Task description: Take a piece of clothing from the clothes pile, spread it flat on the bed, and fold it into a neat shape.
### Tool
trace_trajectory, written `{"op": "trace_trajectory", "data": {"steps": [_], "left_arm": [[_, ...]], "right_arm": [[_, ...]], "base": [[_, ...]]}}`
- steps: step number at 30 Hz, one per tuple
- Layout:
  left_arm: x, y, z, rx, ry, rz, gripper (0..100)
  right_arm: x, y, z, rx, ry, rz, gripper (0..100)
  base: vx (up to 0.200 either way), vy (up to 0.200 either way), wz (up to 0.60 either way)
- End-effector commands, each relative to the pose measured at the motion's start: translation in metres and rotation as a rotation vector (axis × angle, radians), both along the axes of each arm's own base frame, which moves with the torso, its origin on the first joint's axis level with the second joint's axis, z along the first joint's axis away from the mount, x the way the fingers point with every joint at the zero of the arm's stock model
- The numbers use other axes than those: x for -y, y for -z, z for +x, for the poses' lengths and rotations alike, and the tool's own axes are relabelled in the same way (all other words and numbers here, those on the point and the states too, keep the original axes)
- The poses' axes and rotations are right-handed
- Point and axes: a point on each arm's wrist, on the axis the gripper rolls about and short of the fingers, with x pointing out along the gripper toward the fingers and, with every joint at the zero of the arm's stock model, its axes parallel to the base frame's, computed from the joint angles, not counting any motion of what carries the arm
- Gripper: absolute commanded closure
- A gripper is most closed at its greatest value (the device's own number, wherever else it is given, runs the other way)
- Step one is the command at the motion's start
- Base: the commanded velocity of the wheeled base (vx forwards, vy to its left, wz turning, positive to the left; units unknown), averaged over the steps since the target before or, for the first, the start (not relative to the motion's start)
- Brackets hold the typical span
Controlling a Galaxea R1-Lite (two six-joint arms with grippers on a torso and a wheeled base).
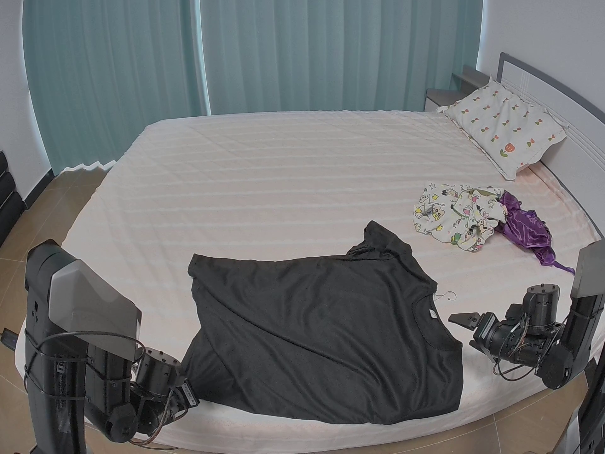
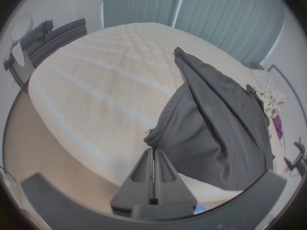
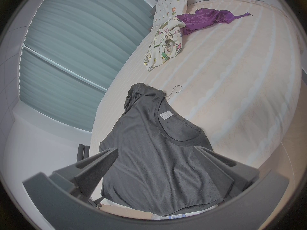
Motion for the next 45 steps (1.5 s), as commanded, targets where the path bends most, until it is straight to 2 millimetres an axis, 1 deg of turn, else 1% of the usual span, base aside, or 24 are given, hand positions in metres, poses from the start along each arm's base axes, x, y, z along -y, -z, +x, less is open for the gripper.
{"op": "trace_trajectory", "data": {"steps": [1,3,7,10,16,18,27,28,32,36,38,39,41,43,44,45], "left_arm": [[-0.009,-0.013,-0.020,-0.034,0.037,0.052,100],[-0.009,-0.018,-0.020,-0.019,0.034,0.055,100],[-0.011,-0.017,-0.024,-0.054,0.026,0.094,100],[-0.012,-0.018,-0.032,-0.123,0.037,0.128,100],[-0.013,-0.027,-0.048,-0.217,0.082,0.175,100],[-0.012,-0.027,-0.055,-0.258,0.103,0.189,100],[-0.010,-0.025,-0.056,-0.268,0.116,0.187,100],[-0.009,-0.025,-0.055,-0.261,0.116,0.184,0],[-0.008,-0.027,-0.052,-0.227,0.115,0.169,0],[-0.007,-0.035,-0.046,-0.143,0.098,0.133,0],[-0.011,-0.041,-0.042,-0.104,0.074,0.114,0],[-0.011,-0.041,-0.042,-0.104,0.074,0.114,0],[-0.013,-0.052,-0.038,-0.043,0.053,0.090,0],[-0.013,-0.053,-0.037,-0.035,0.052,0.085,0],[-0.010,-0.063,-0.029,0.023,0.068,0.031,0],[-0.009,-0.068,-0.026,0.049,0.079,-0.008,0]], "right_arm": [[0.001,0.001,-0.001,-0.005,0.003,0.000,0],[0.001,0.001,-0.001,-0.005,0.002,-0.002,0],[0.001,0.002,-0.001,-0.008,0.001,-0.006,0],[0.001,0.003,-0.002,-0.015,-0.002,-0.008,0],[0.000,0.005,-0.007,-0.024,-0.030,-0.040,0],[0.000,0.005,-0.007,-0.024,-0.033,-0.040,0],[-0.001,0.006,-0.008,-0.031,-0.039,-0.042,0],[-0.001,0.006,-0.008,-0.029,-0.039,-0.042,0],[-0.001,0.008,-0.008,-0.038,-0.038,-0.045,0],[0.000,0.011,-0.007,-0.046,-0.042,-0.056,0],[0.000,0.012,-0.007,-0.048,-0.043,-0.060,0],[0.000,0.012,-0.007,-0.048,-0.043,-0.060,0],[0.001,0.012,-0.007,-0.046,-0.041,-0.060,0],[0.001,0.012,-0.007,-0.046,-0.041,-0.060,0],[0.001,0.012,-0.006,-0.043,-0.038,-0.060,0],[0.001,0.012,-0.006,-0.043,-0.038,-0.060,0]], "base": [[0.000,0.000,0.00],[0.000,0.000,0.00],[0.000,0.000,0.00],[0.000,0.000,0.00],[0.000,0.000,0.00],[0.000,0.000,0.00],[0.000,0.000,0.00],[0.000,0.000,0.00],[0.000,0.000,0.00],[0.000,0.000,0.00],[0.000,0.000,0.00],[0.000,0.000,0.00],[0.000,0.000,0.00],[0.000,0.000,0.00],[0.000,0.000,0.00],[0.000,0.000,0.00]]}}
